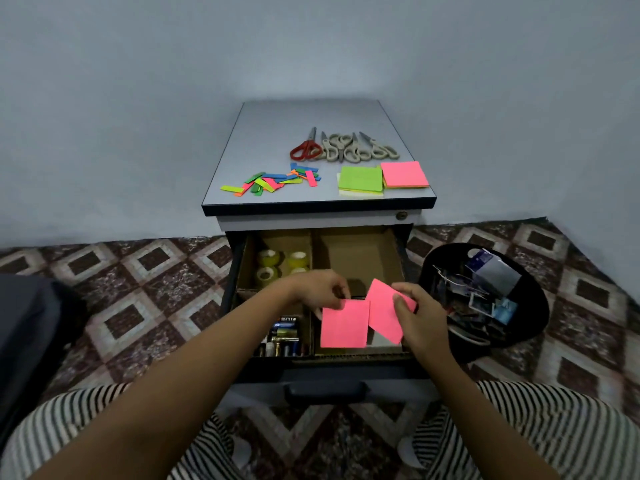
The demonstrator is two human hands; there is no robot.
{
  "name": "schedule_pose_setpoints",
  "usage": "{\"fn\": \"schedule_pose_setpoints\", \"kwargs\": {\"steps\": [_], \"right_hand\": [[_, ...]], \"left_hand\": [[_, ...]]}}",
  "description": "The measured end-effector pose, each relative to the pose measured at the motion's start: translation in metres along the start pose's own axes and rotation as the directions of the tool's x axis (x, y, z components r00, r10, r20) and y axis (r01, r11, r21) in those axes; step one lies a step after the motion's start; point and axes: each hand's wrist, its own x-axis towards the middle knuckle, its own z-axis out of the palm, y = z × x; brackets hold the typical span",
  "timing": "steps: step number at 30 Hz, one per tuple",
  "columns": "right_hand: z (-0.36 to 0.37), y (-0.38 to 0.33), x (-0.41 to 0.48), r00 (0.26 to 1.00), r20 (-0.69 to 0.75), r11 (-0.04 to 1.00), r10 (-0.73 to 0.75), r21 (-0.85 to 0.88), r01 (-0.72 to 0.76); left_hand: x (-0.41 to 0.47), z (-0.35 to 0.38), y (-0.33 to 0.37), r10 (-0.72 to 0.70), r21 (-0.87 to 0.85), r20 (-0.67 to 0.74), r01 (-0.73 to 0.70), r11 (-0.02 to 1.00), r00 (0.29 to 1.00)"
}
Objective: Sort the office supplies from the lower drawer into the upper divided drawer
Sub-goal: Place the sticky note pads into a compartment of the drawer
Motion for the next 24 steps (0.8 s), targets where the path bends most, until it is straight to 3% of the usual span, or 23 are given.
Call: {"fn": "schedule_pose_setpoints", "kwargs": {"steps": [3, 14, 24], "right_hand": [[0.001, 0.001, -0.001, 1.000, -0.011, 1.000, 0.014, -0.012, -0.014], [-0.001, 0.002, -0.007, 0.999, -0.033, 1.000, 0.019, -0.016, -0.019], [-0.001, 0.003, -0.008, 0.995, -0.099, 0.998, 0.006, -0.054, -0.011]], "left_hand": [[0.001, 0.006, 0.003, 0.048, 0.156, -0.041, -0.042, 0.987, 0.998], [0.005, 0.037, 0.008, 0.004, 0.317, -0.011, -0.001, 0.948, 1.000], [0.006, 0.050, 0.017, -0.087, 0.575, -0.035, 0.092, 0.813, 0.996]]}}
